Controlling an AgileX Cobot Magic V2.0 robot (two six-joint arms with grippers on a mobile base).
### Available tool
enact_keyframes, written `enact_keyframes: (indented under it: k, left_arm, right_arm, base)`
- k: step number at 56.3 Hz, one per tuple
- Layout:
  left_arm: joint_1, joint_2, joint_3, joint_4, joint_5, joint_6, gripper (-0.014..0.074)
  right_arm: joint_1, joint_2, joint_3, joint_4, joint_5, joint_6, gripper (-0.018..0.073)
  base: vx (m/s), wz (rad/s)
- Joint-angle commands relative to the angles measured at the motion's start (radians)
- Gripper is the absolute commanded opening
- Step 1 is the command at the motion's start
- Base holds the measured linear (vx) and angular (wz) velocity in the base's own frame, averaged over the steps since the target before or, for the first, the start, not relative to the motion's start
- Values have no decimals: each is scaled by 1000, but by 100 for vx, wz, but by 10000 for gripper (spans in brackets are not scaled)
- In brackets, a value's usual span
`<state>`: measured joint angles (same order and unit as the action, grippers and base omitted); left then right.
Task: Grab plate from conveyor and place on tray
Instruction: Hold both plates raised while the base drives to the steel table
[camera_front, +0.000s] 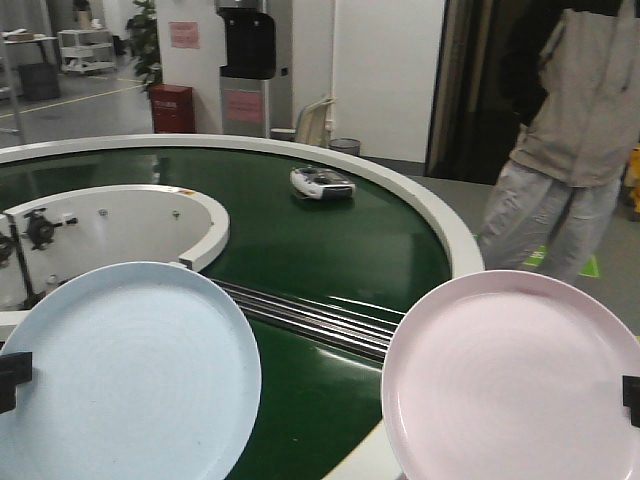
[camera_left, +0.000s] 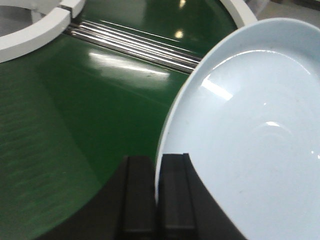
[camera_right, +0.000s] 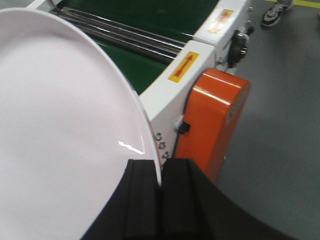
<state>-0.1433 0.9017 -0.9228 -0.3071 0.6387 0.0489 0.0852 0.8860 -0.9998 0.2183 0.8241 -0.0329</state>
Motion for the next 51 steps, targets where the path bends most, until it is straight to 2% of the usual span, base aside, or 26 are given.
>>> enact_keyframes:
  k: [1, 51]
  left_arm:
    - [-5, -10, -26, -22, -79, -6, -6]
    - [-5, -10, -26, -22, -79, -6, -6]
  right_arm:
    - [-2, -12, -30, 9, -71, -8, -10]
    - [-2, -12, -30, 9, -65, -8, -10]
  base:
    - [-14, -56]
    - [-8, -51]
